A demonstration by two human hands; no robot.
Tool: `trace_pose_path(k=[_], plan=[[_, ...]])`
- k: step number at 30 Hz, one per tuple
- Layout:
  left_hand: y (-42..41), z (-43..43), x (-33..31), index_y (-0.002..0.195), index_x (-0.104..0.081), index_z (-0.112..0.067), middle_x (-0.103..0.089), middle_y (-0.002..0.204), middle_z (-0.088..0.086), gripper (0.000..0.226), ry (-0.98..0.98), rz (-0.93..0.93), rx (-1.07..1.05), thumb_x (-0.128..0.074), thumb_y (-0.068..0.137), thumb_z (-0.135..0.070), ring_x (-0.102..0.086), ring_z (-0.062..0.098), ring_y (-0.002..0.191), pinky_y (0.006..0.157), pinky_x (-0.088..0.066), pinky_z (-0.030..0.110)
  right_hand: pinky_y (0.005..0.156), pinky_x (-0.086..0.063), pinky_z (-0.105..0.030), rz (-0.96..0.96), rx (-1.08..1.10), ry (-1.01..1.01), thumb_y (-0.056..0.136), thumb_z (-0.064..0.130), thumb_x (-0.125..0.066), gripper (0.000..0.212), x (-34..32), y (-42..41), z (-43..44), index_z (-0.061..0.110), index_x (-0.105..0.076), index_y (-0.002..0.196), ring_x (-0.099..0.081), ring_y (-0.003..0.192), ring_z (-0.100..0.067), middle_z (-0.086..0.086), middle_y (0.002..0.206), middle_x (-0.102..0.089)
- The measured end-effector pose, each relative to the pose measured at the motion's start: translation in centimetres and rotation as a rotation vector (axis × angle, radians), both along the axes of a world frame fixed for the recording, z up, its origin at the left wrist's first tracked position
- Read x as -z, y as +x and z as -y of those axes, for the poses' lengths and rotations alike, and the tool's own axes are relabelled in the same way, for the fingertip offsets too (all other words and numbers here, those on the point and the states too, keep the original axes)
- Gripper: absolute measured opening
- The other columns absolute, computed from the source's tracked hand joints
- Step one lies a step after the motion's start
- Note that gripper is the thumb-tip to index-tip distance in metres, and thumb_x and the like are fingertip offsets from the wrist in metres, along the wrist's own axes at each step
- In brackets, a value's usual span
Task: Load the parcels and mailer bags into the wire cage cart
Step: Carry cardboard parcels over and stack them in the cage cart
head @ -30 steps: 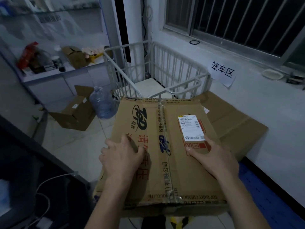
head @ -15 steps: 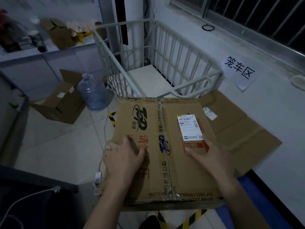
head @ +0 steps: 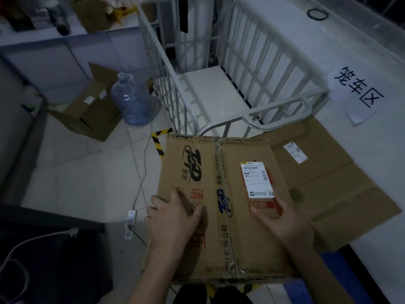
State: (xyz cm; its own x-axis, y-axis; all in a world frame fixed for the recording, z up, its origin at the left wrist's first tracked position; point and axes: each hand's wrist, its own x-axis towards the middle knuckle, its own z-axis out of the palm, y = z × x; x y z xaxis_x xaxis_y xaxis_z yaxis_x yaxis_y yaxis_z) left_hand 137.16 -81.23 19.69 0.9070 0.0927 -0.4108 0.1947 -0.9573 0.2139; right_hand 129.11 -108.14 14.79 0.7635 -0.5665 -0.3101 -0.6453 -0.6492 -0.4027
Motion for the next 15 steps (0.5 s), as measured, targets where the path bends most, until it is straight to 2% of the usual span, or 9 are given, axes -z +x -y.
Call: trace_pose_path(k=[6,9,12,15], plan=[[0.3,2.8,3.5,0.139,-0.033,-0.026,-0.033,0.133,0.018,0.081,0.001,-0.079,-0.108,-0.049,0.08,-0.08,-0.043,0.044,0.123,0.104,-0.039,0.047,0.082,-0.055,-0.044,0.019,-0.119,-0.058,0.053,0.104,-0.044,0.108,5.1,1.9,2.9,0.049,-0.039,0.146,-0.052,0.1,-0.02,0.002,0.101,-0.061],[0.8,4.6,6.2,0.141,-0.032,-0.026,-0.031,0.136,0.019,0.086,0.011,-0.071,-0.147,-0.05,0.077,-0.082,-0.043,0.042,0.124,0.104,-0.039,0.047,0.072,-0.057,-0.039,0.005,-0.164,-0.083,0.056,0.103,-0.043,0.107,9.2,2.5,4.8,0.047,-0.038,0.147,-0.054,0.088,-0.018,0.004,0.097,-0.061],[1.4,6.2,9.4,0.145,-0.028,-0.026,-0.028,0.141,0.022,0.092,0.006,-0.069,-0.178,-0.051,0.076,-0.082,-0.04,0.043,0.127,0.106,-0.037,0.047,0.069,-0.058,-0.036,-0.032,-0.212,-0.118,0.059,0.102,-0.042,0.104,12.6,3.7,6.7,0.047,-0.036,0.147,-0.057,0.085,-0.016,0.004,0.098,-0.062],[2.0,7.7,13.0,0.147,-0.024,-0.026,-0.029,0.14,0.022,0.098,-0.011,-0.014,-0.191,-0.051,0.073,-0.084,-0.039,0.043,0.124,0.103,-0.038,0.049,0.07,-0.059,-0.037,0.013,-0.228,-0.12,0.059,0.101,-0.044,0.103,15.6,4.9,8.5,0.047,-0.036,0.146,-0.062,0.084,-0.018,0.002,0.098,-0.064]])
